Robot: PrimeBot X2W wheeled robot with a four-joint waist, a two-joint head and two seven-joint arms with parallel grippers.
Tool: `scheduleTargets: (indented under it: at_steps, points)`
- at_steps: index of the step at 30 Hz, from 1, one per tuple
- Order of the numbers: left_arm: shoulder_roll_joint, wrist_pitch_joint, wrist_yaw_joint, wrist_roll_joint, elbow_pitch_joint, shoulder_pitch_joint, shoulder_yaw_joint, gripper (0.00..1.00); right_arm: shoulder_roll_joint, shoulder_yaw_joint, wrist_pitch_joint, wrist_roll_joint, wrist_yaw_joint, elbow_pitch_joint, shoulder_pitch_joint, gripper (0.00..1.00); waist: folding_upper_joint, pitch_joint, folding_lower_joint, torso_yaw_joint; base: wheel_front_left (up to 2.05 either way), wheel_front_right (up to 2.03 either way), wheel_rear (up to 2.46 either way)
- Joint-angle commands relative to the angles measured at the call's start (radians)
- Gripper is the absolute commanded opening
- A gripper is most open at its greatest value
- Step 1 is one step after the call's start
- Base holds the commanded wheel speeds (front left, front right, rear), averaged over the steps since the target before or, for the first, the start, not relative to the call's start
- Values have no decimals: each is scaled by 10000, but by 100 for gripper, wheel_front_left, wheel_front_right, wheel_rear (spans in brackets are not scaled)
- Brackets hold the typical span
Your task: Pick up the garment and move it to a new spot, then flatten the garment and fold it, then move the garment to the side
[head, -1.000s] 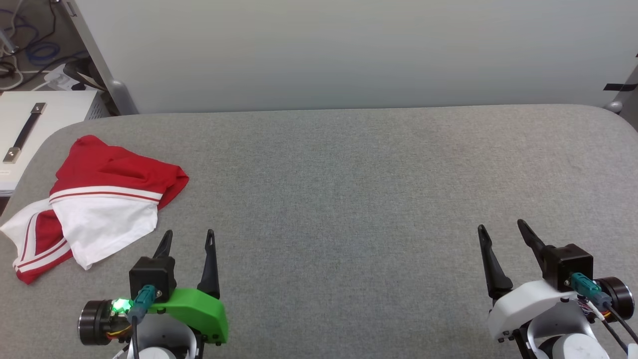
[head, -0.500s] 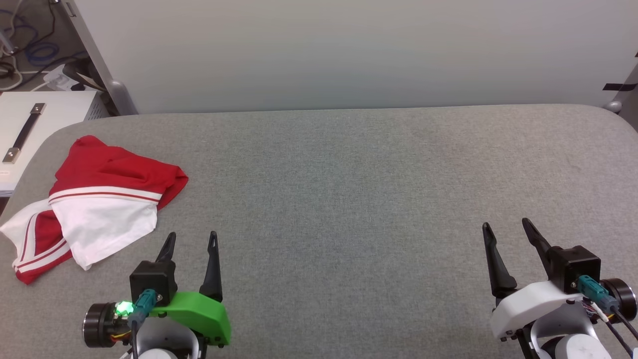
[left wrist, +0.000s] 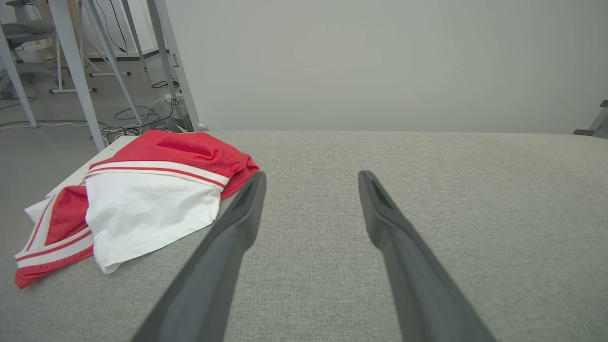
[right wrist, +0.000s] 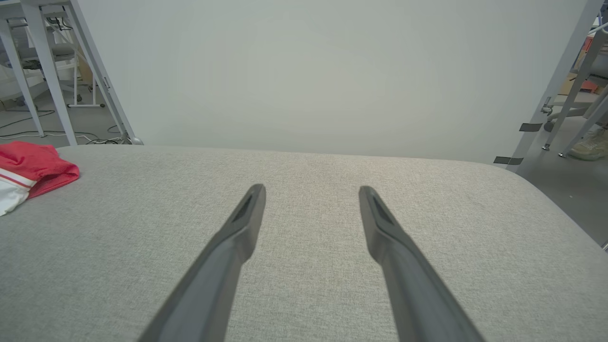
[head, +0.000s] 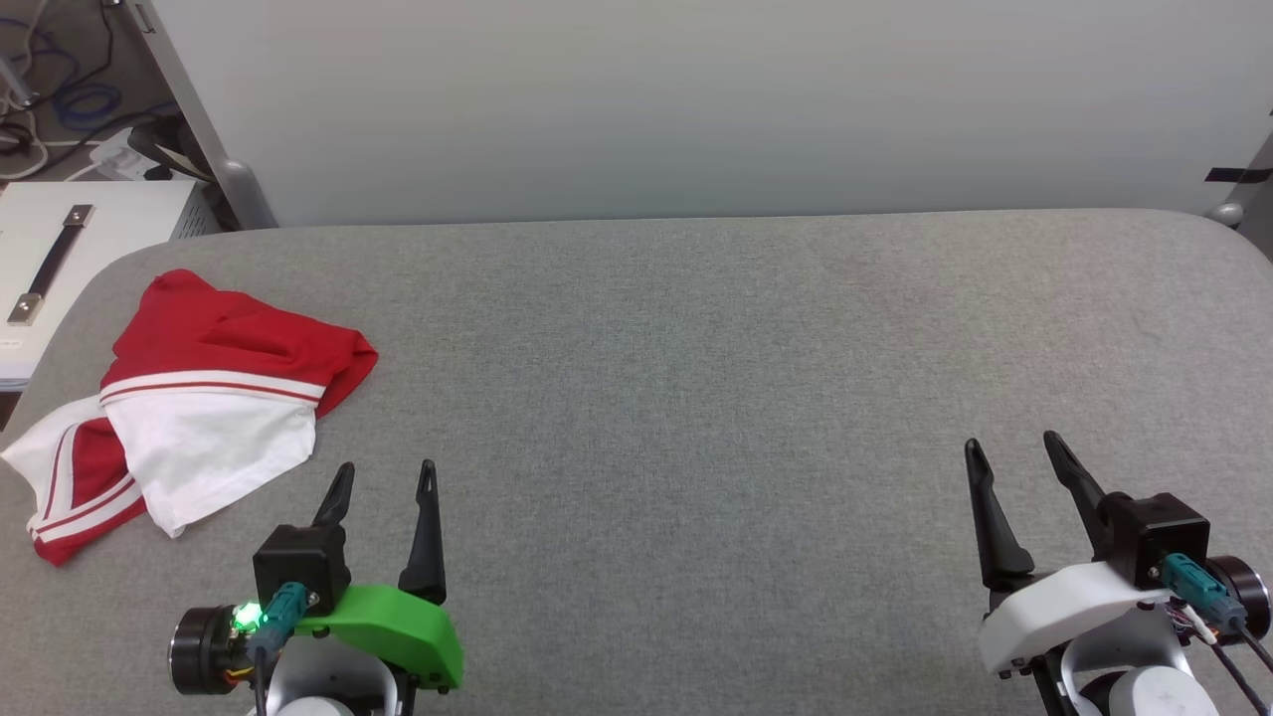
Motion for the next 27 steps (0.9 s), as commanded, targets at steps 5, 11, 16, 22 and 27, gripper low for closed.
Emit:
scheduleTargets:
  at_steps: [5,11,16,22,27]
  points:
    - [-15,-192,-59,-175,62,21,-13,100,9,-11,-217,222,-3,53,58,100,0,3,-1,6,0,0,0]
    - [-17,-315,-69,-274,106,25,-34,100,11,-25,-339,324,-4,93,58,100,0,4,-1,7,0,0,0]
    - [-19,-421,-75,-309,144,26,-46,100,12,-37,-443,381,-4,127,53,100,0,10,-1,5,0,0,0]
    - [-21,-550,-78,-380,182,24,-91,100,13,-47,-570,466,-4,182,63,100,0,15,-1,11,0,0,0]
    - [-23,-651,-63,-463,231,33,-120,100,14,-57,-670,546,-5,218,66,100,0,17,-1,22,0,0,0]
